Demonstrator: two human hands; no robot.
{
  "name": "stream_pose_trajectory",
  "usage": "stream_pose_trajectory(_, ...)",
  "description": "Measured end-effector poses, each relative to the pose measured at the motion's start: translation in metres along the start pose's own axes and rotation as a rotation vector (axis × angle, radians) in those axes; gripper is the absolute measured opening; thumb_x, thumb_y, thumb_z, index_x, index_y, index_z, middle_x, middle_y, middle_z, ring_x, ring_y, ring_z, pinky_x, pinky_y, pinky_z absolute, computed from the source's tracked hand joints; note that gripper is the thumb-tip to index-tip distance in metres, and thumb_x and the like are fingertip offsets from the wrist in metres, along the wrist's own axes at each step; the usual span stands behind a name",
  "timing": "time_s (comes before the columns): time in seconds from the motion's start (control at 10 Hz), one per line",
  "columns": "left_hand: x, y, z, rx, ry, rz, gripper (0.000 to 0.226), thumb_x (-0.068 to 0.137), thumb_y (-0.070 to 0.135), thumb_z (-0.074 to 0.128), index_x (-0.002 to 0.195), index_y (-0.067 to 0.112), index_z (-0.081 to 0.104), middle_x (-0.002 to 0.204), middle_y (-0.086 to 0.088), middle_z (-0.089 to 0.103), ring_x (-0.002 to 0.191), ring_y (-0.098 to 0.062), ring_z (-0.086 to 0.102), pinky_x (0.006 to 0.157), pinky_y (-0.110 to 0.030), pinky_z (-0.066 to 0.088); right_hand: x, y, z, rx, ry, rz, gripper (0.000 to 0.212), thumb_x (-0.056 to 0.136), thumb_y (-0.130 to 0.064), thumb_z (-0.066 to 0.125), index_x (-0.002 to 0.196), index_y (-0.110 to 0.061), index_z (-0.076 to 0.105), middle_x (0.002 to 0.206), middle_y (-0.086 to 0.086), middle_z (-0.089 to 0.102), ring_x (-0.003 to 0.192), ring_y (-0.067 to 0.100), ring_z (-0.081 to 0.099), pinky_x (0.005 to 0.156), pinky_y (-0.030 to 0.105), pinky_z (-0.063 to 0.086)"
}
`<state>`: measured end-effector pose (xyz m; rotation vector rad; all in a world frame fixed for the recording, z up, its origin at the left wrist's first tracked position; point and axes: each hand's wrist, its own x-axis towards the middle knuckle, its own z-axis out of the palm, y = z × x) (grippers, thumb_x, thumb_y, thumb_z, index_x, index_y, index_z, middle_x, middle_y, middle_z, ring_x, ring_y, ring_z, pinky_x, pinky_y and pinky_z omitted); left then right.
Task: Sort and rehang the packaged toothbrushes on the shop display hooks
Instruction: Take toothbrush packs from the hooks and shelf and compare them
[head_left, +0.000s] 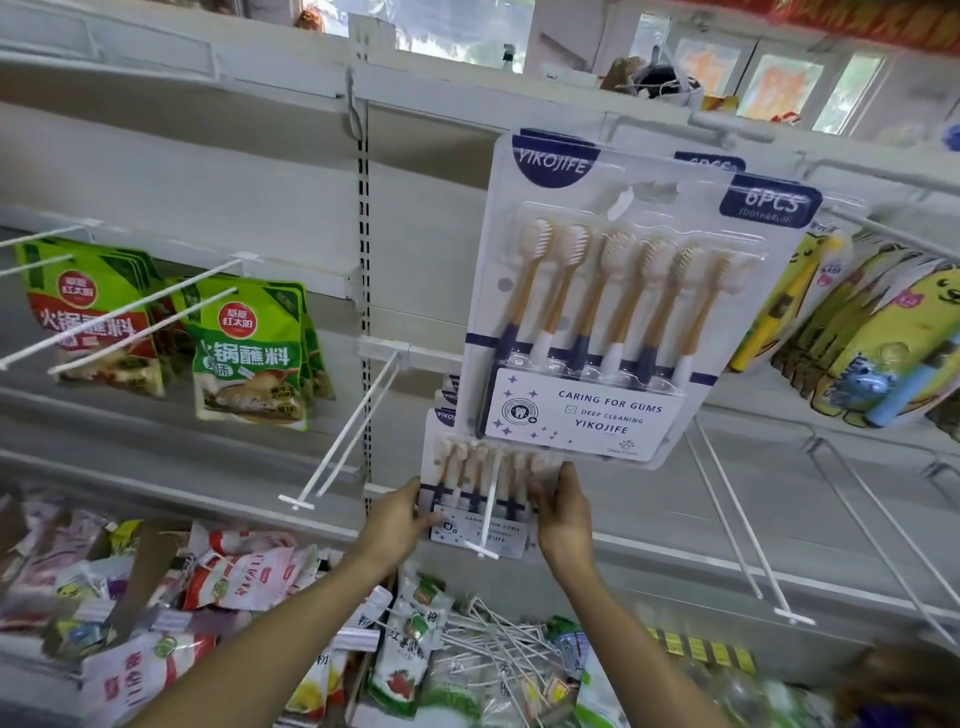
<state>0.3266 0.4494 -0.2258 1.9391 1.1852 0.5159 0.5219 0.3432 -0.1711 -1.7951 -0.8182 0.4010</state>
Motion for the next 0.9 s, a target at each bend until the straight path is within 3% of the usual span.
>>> stream_pose_trajectory(0.1,-0.001,-0.001,0.001,0.069,-0.014,-0.007,0.039,0.086,0.04,0.074,0.117,0.021,0.06,0.107,0.003,0.075,0.092,-0.015,0.069,0.081,-0.034,0.054,-0.002,-0.001,-0.005,-0.193,-0.016,-0.064,0.029,0.106,-0.013,0.046,0.077,-0.012,0.048,0.065,0.0,0.054,0.054,0.002,0.053,0.065,0.017,0.05)
stream_pose_trajectory(0.2,-0.004,0.002,0.002,0.158,-0.002,0.009,0.039,0.089,0.043,0.07,0.114,0.016,0.059,0.107,0.001,0.073,0.093,-0.018,0.067,0.071,-0.029,0.047,-0.005,0.012,-0.013,-0.181,-0.158,-0.156,0.021,0.101,-0.016,0.056,0.086,-0.019,0.042,0.067,-0.004,0.052,0.055,0.0,0.051,0.053,0.021,0.035)
stream_pose_trajectory(0.3,-0.01,0.005,0.004,0.192,0.03,-0.041,0.042,0.094,0.044,0.064,0.12,0.011,0.06,0.115,-0.003,0.07,0.104,-0.023,0.065,0.076,-0.028,0.045,-0.006,0.019,-0.023,-0.123,-0.149,-0.156,0.012,0.101,-0.021,0.058,0.097,-0.017,0.048,0.072,-0.007,0.059,0.061,-0.002,0.056,0.052,0.015,0.037)
stream_pose_trajectory(0.4,-0.019,0.004,0.006,0.198,0.06,-0.065,0.049,0.095,0.037,0.064,0.135,0.009,0.056,0.129,-0.006,0.066,0.116,-0.024,0.063,0.091,-0.031,0.049,-0.011,0.028,-0.038,-0.132,-0.145,-0.103,0.012,0.1,-0.022,0.06,0.109,-0.019,0.053,0.088,-0.007,0.067,0.081,0.009,0.065,0.065,0.022,0.047)
stream_pose_trajectory(0.5,-0.035,0.006,0.01,0.221,0.072,-0.077,0.05,0.093,0.032,0.066,0.138,0.013,0.056,0.131,-0.005,0.065,0.114,-0.023,0.063,0.093,-0.031,0.049,-0.02,0.034,-0.06,-0.154,-0.152,-0.092,0.019,0.099,-0.021,0.062,0.115,-0.018,0.053,0.09,-0.007,0.066,0.084,0.007,0.063,0.068,0.026,0.045)
stream_pose_trajectory(0.6,-0.057,0.016,0.019,0.267,0.082,-0.017,0.05,0.093,0.035,0.065,0.138,0.016,0.055,0.13,-0.004,0.064,0.11,-0.021,0.063,0.089,-0.029,0.048,-0.029,0.04,-0.085,-0.137,-0.148,-0.109,0.024,0.098,-0.022,0.063,0.119,-0.017,0.054,0.095,-0.008,0.066,0.088,0.001,0.061,0.069,0.02,0.045)
stream_pose_trajectory(0.8,-0.103,0.053,0.043,0.503,0.165,0.24,0.058,0.09,0.039,0.064,0.143,0.021,0.049,0.141,0.001,0.055,0.125,-0.023,0.055,0.099,-0.036,0.049,-0.053,0.057,-0.147,-0.361,-0.183,-0.309,0.039,0.096,-0.02,0.066,0.133,-0.013,0.055,0.121,-0.001,0.064,0.111,0.015,0.059,0.094,0.031,0.047)
stream_pose_trajectory(0.9,-0.122,0.075,0.059,0.612,0.188,0.264,0.06,0.084,0.041,0.062,0.14,0.025,0.049,0.141,0.005,0.053,0.129,-0.021,0.05,0.098,-0.04,0.05,-0.066,0.066,-0.178,-0.507,-0.19,-0.442,0.044,0.094,-0.019,0.066,0.136,-0.012,0.054,0.133,0.005,0.06,0.125,0.024,0.054,0.103,0.034,0.041)
